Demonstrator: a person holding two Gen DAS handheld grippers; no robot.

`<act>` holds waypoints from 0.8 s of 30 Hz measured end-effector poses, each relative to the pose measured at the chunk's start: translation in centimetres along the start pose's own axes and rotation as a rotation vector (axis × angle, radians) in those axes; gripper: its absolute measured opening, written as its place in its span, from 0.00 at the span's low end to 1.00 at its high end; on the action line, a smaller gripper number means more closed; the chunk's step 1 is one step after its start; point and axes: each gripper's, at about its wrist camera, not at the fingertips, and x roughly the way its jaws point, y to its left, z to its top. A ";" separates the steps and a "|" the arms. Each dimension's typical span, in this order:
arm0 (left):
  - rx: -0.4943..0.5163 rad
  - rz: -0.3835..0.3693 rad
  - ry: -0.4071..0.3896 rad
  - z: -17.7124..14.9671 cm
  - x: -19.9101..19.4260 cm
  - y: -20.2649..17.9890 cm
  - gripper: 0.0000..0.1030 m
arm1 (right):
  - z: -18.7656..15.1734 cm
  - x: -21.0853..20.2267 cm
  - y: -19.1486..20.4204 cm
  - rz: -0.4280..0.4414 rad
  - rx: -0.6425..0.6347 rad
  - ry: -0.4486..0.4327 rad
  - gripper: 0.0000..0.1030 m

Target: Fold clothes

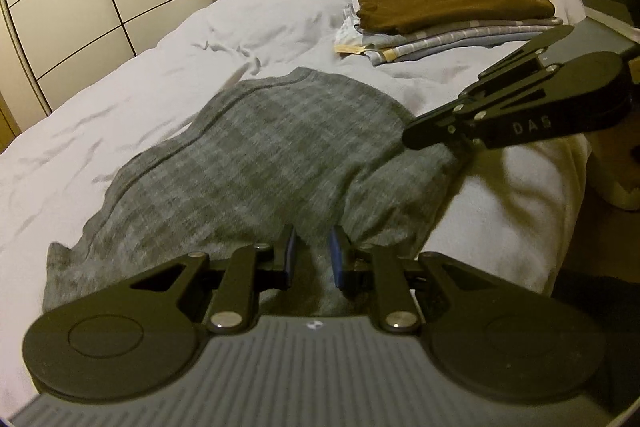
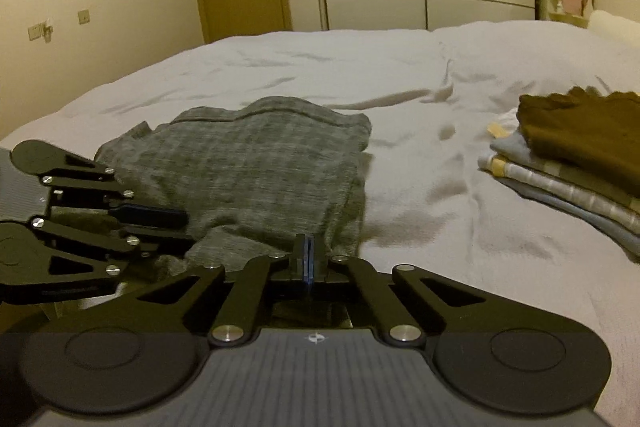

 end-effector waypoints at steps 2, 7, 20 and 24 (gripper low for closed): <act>-0.014 0.003 0.000 -0.6 -0.6 0.4 0.15 | 0.1 -0.1 0.1 -0.007 -0.018 0.000 0.00; -0.115 0.035 0.012 -2.7 -2.5 2.3 0.15 | -0.1 -0.1 -0.1 0.000 -0.012 -0.002 0.00; -0.164 0.088 -0.087 -0.2 -4.9 4.7 0.14 | 2.5 -1.8 3.4 -0.042 -0.114 -0.100 0.03; -0.104 0.097 -0.033 -1.2 -1.8 4.4 0.14 | 2.8 0.3 4.0 -0.008 -0.137 -0.074 0.03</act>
